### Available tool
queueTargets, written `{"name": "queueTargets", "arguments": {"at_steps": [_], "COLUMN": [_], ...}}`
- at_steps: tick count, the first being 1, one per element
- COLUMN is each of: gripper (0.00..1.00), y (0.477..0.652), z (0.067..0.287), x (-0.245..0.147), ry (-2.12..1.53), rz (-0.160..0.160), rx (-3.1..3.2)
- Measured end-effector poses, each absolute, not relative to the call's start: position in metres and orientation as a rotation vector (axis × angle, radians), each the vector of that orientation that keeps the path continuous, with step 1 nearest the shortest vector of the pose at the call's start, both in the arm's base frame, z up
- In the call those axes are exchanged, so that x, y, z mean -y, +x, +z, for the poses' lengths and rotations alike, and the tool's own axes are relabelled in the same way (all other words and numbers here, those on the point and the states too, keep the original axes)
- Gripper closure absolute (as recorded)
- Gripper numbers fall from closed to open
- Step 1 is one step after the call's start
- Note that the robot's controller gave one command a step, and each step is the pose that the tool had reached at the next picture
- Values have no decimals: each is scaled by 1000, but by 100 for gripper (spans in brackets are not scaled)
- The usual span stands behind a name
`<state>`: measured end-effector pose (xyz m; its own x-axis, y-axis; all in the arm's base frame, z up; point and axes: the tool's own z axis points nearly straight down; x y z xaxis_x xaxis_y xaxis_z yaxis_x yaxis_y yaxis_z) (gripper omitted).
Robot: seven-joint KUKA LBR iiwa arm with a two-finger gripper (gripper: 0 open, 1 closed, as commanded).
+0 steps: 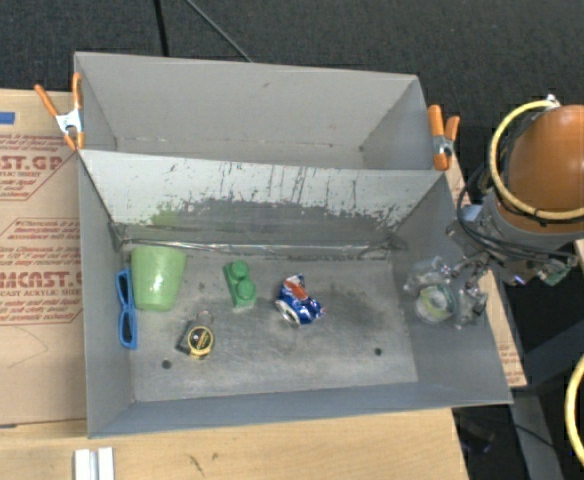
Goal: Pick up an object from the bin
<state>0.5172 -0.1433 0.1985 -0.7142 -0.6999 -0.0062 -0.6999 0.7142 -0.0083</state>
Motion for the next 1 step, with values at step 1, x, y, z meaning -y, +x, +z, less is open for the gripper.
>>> {"name": "queueTargets", "arguments": {"at_steps": [1], "gripper": [100], "y": [561], "z": [274], "x": [128], "ry": [-1744], "rz": [-6], "rx": [-2604]}}
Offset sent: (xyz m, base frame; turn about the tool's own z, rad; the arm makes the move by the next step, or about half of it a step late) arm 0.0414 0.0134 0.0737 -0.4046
